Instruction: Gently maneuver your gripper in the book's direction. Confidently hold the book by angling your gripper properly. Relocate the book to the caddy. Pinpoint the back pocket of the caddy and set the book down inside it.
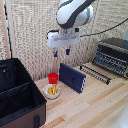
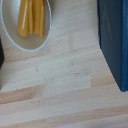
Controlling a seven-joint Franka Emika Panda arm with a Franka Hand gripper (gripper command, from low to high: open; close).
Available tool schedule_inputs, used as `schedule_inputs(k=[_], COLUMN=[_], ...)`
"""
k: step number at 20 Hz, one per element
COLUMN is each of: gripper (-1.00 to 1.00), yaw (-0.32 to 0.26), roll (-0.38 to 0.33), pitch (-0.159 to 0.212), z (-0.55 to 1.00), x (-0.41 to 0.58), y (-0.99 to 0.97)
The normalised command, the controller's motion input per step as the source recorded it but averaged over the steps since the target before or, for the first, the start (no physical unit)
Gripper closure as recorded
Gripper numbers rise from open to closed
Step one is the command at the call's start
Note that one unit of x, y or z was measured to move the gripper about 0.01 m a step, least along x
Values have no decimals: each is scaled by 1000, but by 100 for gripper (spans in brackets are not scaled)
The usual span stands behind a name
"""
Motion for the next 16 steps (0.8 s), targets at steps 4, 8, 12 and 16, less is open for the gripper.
schedule_inputs(k=[4,8,12,16], gripper=[-100,-100,-100,-100], yaw=[189,203,197,172], roll=[28,25,37,13], pitch=[27,25,32,44], z=[-401,-407,-352,-339], x=[178,171,123,105], y=[-730,-751,-713,-460])
